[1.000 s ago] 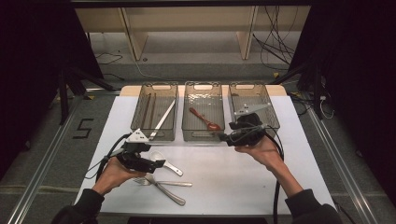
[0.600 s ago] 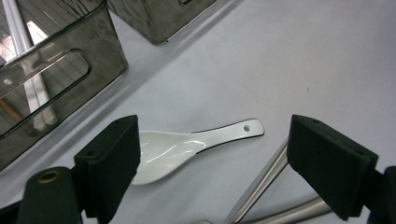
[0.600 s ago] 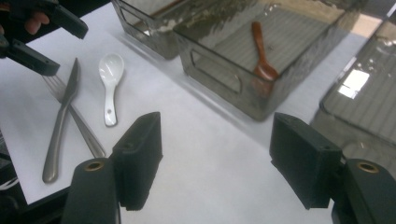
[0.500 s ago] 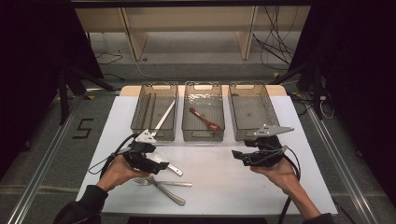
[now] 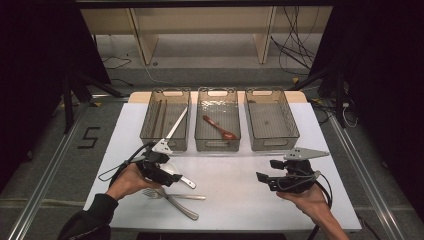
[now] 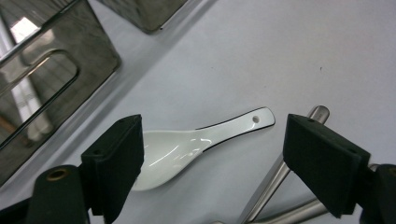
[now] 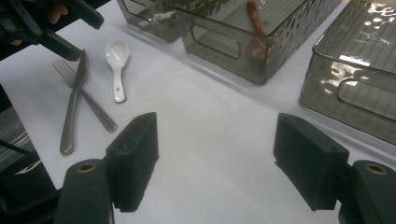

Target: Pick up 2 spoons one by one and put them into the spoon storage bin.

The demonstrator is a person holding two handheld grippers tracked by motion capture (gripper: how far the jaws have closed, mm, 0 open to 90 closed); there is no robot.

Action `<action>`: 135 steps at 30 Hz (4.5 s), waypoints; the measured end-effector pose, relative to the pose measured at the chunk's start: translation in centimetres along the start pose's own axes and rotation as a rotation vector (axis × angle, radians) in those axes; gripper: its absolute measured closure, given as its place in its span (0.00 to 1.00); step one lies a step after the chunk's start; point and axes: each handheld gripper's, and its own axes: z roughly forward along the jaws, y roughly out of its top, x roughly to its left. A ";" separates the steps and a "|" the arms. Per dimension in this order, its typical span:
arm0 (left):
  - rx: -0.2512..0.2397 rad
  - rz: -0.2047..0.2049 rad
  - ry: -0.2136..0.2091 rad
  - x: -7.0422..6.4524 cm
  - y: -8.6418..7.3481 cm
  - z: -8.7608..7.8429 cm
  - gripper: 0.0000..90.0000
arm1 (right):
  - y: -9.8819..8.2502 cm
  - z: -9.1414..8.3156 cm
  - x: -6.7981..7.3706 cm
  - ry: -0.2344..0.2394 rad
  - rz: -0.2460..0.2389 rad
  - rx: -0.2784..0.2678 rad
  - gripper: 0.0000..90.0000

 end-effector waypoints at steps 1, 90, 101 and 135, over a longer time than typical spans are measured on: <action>0.010 0.015 0.009 -0.1 0.1 0.2 0.23 | -0.1 0.0 0.0 0.002 -0.004 -0.002 0.35; 0.252 0.342 0.084 0.4 1.7 5.7 0.88 | -0.7 -0.4 0.6 0.052 0.013 -0.005 0.36; 0.260 0.196 0.044 1.5 2.6 5.8 0.92 | -0.7 -0.3 0.6 0.050 0.016 -0.002 0.36; 0.252 0.146 0.095 1.7 3.1 6.2 0.93 | -0.7 -0.3 0.5 0.053 0.024 0.000 0.37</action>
